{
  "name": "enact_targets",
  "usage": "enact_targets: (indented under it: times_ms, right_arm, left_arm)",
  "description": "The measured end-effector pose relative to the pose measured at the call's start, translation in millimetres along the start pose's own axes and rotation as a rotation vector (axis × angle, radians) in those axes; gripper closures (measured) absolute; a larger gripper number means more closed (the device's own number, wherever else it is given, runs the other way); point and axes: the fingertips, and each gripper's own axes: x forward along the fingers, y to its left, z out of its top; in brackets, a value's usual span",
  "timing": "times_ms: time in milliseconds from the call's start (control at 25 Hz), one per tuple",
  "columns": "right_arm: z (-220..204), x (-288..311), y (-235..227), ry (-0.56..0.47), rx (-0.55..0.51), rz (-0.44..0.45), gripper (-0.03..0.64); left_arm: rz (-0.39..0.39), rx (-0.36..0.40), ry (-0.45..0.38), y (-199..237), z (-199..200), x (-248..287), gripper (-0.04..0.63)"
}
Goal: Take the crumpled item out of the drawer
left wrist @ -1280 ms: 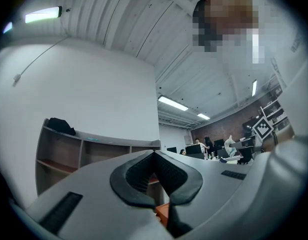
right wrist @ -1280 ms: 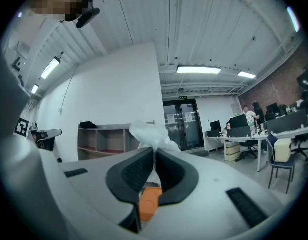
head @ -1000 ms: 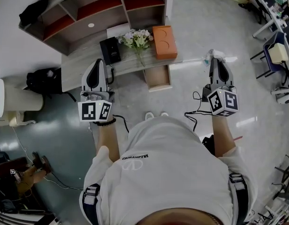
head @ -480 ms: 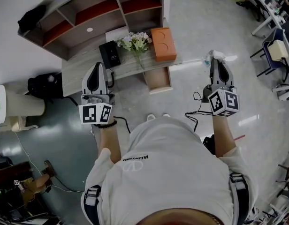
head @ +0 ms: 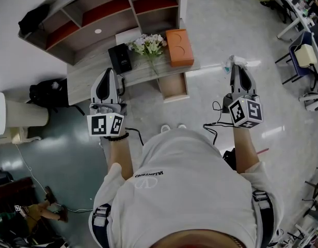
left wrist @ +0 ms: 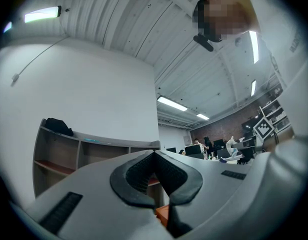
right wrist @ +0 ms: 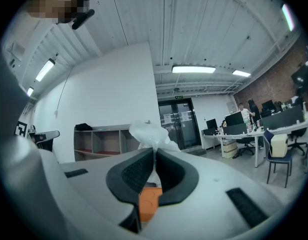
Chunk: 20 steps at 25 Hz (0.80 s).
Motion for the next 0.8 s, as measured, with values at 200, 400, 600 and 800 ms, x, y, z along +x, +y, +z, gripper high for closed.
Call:
enact_targets:
  times_ms: [200, 400, 600, 800]
  right_arm:
    - [0.3, 1.9, 0.6, 0.006, 0.006, 0.007, 0.607]
    - [0.1, 1.5, 1.7, 0.006, 0.007, 0.009, 0.607]
    - [0.3, 2.0, 0.2, 0.006, 0.005, 0.007, 0.607]
    - [-1.5, 1.1, -1.8, 0.007, 0.011, 0.0, 0.607]
  left_arm:
    - [0.001, 0.0, -0.001, -0.4, 1.0, 1.3, 0.595]
    - [0.0, -0.004, 0.0, -1.4, -1.3, 1.2, 0.595]
    - [0.0, -0.006, -0.001, -1.7, -2.3, 2.4, 0.595]
    - [-0.004, -0.009, -0.001, -2.9, -4.1, 2.7, 0.595]
